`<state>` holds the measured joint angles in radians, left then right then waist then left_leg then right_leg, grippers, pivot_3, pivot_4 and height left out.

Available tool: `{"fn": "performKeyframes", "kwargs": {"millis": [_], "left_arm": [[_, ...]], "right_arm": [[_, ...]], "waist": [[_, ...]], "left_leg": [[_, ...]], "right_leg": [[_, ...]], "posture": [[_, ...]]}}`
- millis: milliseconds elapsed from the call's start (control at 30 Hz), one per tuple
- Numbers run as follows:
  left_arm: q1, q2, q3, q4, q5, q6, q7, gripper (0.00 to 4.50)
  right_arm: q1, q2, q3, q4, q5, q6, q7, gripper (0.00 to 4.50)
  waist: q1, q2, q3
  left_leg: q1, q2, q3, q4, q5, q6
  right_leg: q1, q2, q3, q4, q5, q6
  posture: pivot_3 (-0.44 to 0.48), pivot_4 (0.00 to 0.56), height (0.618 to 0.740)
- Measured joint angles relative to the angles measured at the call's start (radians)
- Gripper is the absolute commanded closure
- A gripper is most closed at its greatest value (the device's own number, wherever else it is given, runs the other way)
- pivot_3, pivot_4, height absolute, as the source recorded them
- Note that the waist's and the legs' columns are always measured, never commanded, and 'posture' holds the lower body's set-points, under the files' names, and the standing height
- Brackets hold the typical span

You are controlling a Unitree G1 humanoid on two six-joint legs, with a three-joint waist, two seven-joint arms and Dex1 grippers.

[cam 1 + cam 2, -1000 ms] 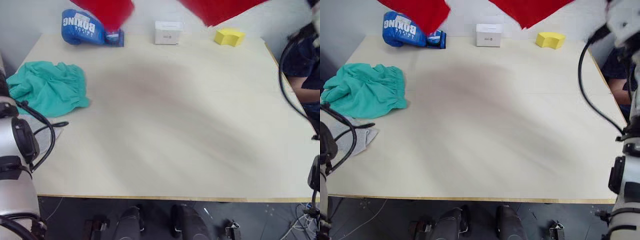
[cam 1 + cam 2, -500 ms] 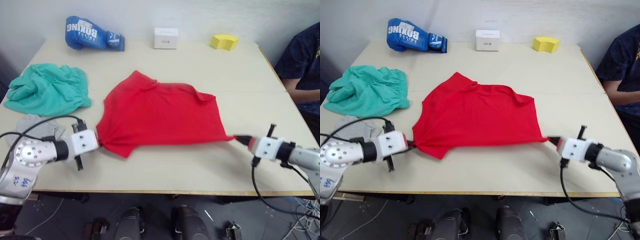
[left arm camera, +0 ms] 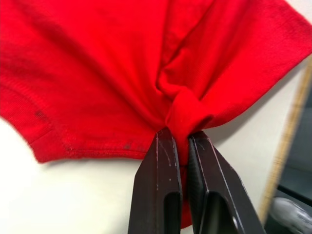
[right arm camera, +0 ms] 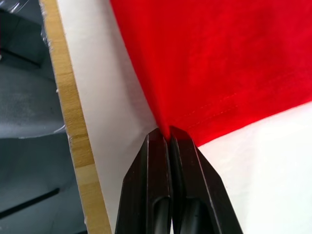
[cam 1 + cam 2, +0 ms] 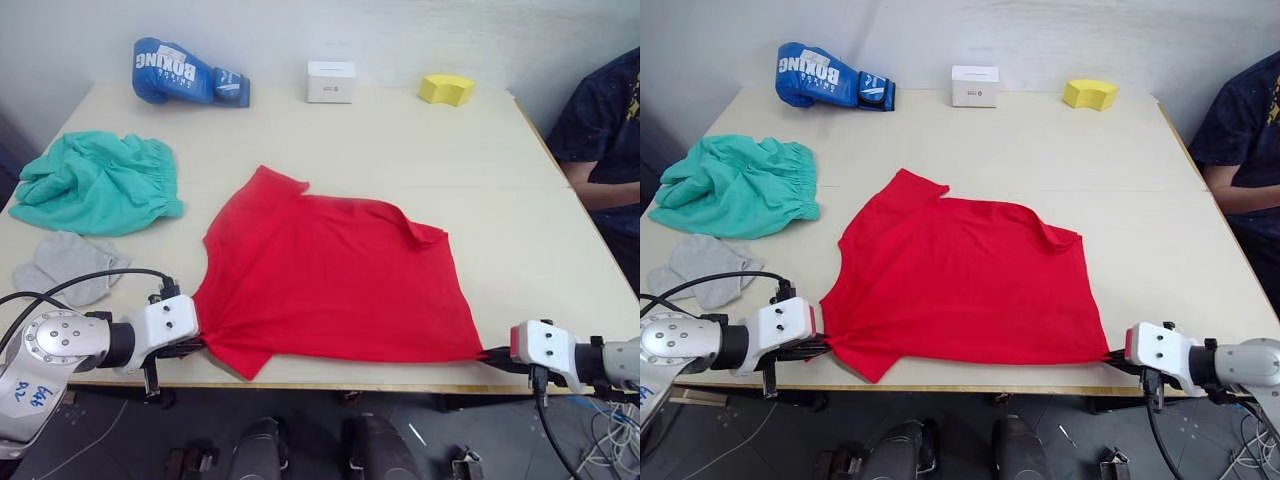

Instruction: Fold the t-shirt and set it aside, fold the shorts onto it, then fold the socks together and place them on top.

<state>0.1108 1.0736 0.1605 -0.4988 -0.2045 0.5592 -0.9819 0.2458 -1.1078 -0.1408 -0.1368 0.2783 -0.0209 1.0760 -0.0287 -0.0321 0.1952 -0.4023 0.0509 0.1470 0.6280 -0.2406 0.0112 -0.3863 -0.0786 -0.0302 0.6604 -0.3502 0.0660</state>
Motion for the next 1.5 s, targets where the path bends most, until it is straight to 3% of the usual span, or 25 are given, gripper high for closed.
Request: {"fn": "performKeyframes", "kwargs": {"millis": [133, 300, 533, 833, 1067, 1500], "left_arm": [[-0.052, 0.016, 0.015, 0.008, -0.049, 0.044, -0.037, 4.5], [-0.085, 0.134, 0.024, 0.089, -0.095, 0.038, -0.175, 4.5], [-0.298, 0.149, -0.14, 0.312, -0.078, -0.06, -0.312, 4.5], [-0.55, 0.06, -0.319, 0.543, -0.025, -0.076, -0.43, 4.5], [-0.649, 0.037, -0.34, 0.639, -0.023, -0.061, -0.49, 4.5], [-0.745, -0.06, -0.392, 0.778, 0.056, -0.098, -0.503, 4.5]], "right_arm": [[0.022, 0.013, -0.033, -0.03, 0.03, 0.056, 0.015, 4.46], [0.004, 0.014, -0.074, -0.062, 0.107, 0.157, 0.063, 4.46], [-0.093, 0.013, -0.037, -0.05, 0.132, 0.278, 0.119, 4.46], [-0.273, 0.029, 0.038, 0.017, 0.202, 0.509, 0.163, 4.46], [-0.341, 0.032, 0.04, 0.019, 0.261, 0.645, 0.174, 4.46], [-0.358, 0.095, 0.067, 0.025, 0.237, 0.67, 0.135, 4.46]], "waist": [[0.0, 0.0, 0.0], [-0.004, 0.0, 0.0], [0.0, 0.001, 0.0], [-0.001, 0.001, 0.0], [0.0, 0.001, 0.0], [-0.001, 0.001, 0.0]], "left_leg": [[0.0, 0.0, 0.0, 0.0, 0.0, 0.0], [0.0, 0.0, 0.0, 0.0, -0.001, 0.0], [-0.001, 0.0, 0.0, 0.0, -0.001, 0.0], [-0.004, 0.0, 0.001, 0.001, 0.002, 0.005], [-0.005, 0.0, 0.001, 0.002, 0.002, 0.006], [-0.005, 0.0, 0.001, 0.003, 0.002, 0.006]], "right_leg": [[0.0, 0.0, 0.0, 0.0, 0.0, 0.0], [-0.001, 0.0, 0.0, 0.0, 0.0, -0.001], [-0.002, 0.0, 0.0, 0.0, -0.001, -0.001], [-0.005, 0.0, 0.0, 0.001, 0.0, -0.001], [-0.005, 0.0, 0.0, 0.002, 0.0, -0.001], [-0.006, 0.0, 0.0, 0.003, 0.0, 0.0]], "posture": [[0.0, 0.15, 0.74], [0.0, 0.15, 0.74], [0.0, 0.15, 0.74], [0.0, 0.15, 0.74], [0.0, 0.15, 0.74], [0.0, 0.15, 0.74]]}}
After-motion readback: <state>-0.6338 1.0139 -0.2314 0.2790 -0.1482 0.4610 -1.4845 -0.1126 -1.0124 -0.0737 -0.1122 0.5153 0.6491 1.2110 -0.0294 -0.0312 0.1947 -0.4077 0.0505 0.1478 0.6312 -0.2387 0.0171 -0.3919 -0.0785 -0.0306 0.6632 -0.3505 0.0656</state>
